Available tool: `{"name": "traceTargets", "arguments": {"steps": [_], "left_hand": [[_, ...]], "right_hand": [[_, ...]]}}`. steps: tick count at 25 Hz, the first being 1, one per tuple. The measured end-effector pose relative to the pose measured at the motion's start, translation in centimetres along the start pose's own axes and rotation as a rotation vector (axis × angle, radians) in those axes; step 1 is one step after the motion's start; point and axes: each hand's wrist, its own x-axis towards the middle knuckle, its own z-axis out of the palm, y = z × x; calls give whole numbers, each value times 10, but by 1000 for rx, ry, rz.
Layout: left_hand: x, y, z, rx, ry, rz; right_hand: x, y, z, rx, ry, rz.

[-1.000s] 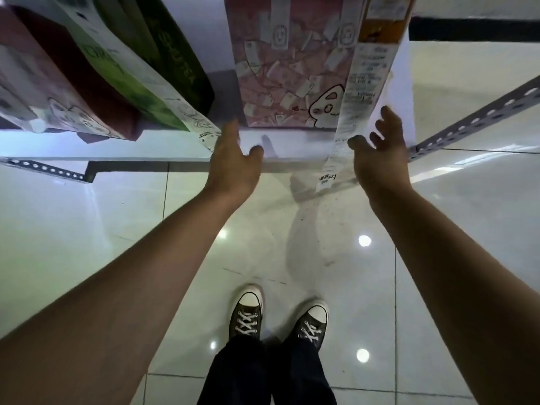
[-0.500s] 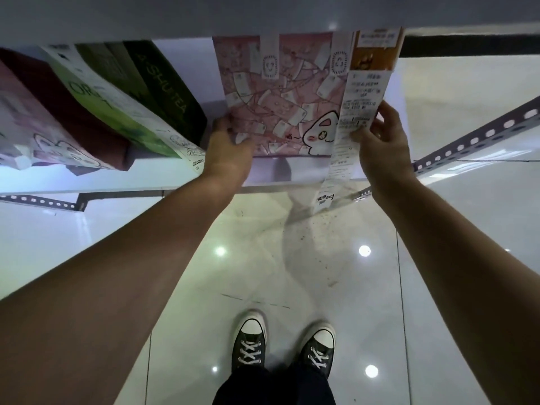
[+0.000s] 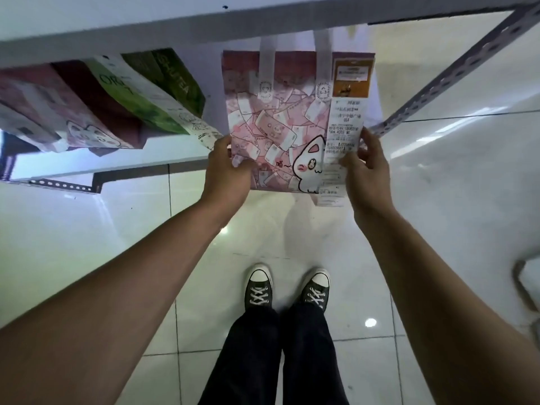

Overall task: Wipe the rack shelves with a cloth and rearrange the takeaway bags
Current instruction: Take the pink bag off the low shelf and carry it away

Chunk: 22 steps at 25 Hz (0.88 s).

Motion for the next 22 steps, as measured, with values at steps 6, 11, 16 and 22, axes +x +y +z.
{"name": "traceTargets", "arguments": {"steps": [6,11,16,22], "left_hand": [[-66,13,-14,107,-55,21],[-132,37,-16,117,-122,-15],[-211,80,-7,104,-164,18],[-323,175,13,90,-295,191]], "right_hand": [[-78,-3,-40,69,64,143],[-142,-19,-83,89,155,192],[-211,-55,-147,142,233,151],[-302,-125,-244,280,421,43]]}}
